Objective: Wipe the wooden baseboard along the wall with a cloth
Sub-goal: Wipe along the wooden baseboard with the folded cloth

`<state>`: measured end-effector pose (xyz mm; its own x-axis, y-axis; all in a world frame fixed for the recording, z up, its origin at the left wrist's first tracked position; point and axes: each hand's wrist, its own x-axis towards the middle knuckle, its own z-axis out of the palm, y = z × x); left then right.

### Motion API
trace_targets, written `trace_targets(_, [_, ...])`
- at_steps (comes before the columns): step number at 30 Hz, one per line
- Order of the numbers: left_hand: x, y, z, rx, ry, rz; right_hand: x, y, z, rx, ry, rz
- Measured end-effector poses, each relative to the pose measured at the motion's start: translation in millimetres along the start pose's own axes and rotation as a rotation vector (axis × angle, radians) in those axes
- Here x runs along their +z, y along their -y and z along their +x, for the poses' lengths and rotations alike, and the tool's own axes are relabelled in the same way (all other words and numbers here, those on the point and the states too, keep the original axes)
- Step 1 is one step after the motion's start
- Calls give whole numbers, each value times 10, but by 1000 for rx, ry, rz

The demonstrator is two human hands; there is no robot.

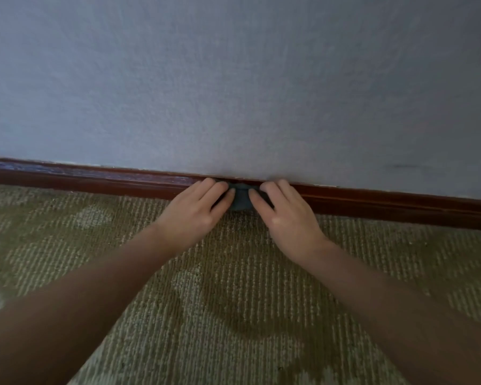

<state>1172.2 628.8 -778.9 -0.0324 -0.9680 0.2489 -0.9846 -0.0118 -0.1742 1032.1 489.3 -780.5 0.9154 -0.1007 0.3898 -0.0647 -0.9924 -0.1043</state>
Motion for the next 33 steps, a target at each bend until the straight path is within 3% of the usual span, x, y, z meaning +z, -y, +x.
trace_targets(8, [108, -23, 22, -67, -183, -68, 117, 35, -13, 109, -108, 18])
trace_targets(14, [140, 77, -77, 21, -132, -58, 236, 122, -18, 135, -123, 16])
trace_targets(21, [218, -75, 103, -21, -245, -113, 50, -57, -67, 125, -143, -38])
trace_targets(27, [228, 17, 23, 45, -171, -98, 140, 44, -90, 158, -115, 13])
trace_targets(33, [222, -64, 18, -43, -192, -128, 40, -57, -47, 91, -104, -35])
